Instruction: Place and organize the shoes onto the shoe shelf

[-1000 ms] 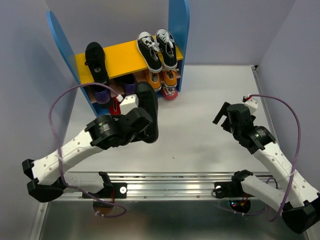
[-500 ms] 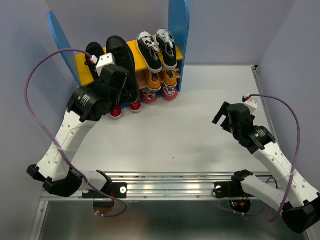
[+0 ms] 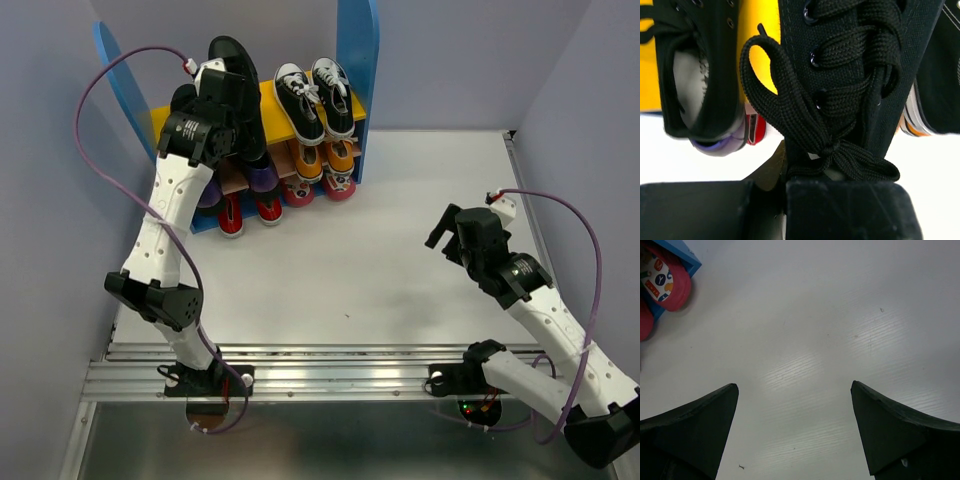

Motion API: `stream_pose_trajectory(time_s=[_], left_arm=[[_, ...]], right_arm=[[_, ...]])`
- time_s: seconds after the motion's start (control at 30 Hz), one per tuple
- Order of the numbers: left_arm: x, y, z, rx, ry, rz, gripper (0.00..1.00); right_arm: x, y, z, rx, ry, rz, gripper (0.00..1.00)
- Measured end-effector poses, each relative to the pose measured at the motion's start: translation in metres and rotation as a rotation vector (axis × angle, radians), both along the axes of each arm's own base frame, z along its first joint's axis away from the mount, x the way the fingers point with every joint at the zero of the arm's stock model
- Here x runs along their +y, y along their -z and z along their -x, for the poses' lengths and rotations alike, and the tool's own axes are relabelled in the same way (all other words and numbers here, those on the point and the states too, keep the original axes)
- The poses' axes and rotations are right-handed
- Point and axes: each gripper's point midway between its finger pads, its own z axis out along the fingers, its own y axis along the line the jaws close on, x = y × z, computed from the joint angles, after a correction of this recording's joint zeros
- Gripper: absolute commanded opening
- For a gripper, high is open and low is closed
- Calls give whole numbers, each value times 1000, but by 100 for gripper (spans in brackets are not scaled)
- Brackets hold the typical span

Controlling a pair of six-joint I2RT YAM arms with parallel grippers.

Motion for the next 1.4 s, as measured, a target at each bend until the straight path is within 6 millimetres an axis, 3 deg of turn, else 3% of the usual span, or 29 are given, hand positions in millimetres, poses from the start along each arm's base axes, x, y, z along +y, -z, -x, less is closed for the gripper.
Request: stream_pose_trajectory(time_s=[0.23, 0.43, 0.73, 0.83, 0.97, 1.07, 1.2, 1.4], left_arm=[[16, 15, -20, 41, -22, 1, 0], [19, 28, -29, 73, -23, 12, 0], [16, 47, -45, 99, -32, 20, 45], [15, 35, -56, 38, -47, 40, 55], [17, 32, -56, 33, -54, 42, 56], [17, 18, -54, 4, -49, 54, 57], [16, -17, -51, -85, -36, 87, 57], [17, -85, -14, -264, 12, 162, 57]], right_arm=[[-1, -3, 1, -12, 0, -5, 100], [-1, -4, 2, -15, 1, -7, 100], [-1, -3, 3, -12, 1, -5, 100], [-2, -4, 3, -15, 1, -6, 100], [-2, -5, 3, -17, 1, -8, 100], [-2, -5, 3, -17, 1, -8, 100], [-2, -5, 3, -17, 1, -8, 100], [-2, -5, 3, -15, 1, -7, 100]])
